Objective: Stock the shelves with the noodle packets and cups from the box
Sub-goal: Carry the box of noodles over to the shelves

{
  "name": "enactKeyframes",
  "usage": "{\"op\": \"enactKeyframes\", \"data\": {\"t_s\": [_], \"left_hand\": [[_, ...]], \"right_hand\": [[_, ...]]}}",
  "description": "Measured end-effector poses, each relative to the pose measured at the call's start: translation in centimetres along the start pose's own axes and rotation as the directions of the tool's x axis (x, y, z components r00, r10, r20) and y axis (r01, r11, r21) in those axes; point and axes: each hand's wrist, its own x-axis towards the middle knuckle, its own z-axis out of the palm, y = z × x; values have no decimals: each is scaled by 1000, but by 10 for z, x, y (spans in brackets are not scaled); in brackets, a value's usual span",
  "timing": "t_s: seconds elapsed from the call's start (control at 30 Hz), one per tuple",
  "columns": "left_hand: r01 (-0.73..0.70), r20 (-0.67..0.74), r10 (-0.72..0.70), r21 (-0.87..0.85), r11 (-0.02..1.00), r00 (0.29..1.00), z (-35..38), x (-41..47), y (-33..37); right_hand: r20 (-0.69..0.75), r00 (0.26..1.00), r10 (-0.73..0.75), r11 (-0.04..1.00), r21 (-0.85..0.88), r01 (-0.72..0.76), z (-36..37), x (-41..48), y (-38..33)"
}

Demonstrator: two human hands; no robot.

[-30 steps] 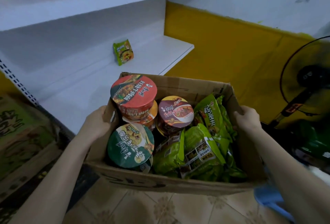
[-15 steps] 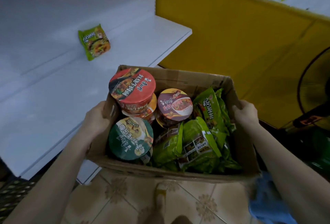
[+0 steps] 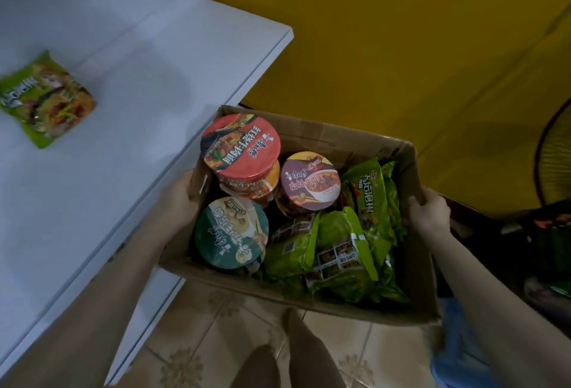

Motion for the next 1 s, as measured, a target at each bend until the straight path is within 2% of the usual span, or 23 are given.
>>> {"op": "enactKeyframes", "data": {"t_s": [0.33, 0.57, 0.73, 1.0], "left_hand": [[-41, 151, 46, -38, 998, 988, 87, 145, 45], [-112, 196, 101, 47, 993, 975, 156, 237, 54], [-134, 238, 116, 58, 989, 964, 211, 292, 44], [-144, 255, 113, 106, 984, 960, 326, 379, -17]], "right_hand": [[-50, 978, 203, 979, 33, -202, 15, 127, 16], [-90, 946, 311, 949, 85, -304, 46, 200, 34], [-116, 929, 351, 934, 120, -338, 85, 253, 58], [-112, 929, 353, 933, 117, -340, 184, 350, 122]]}}
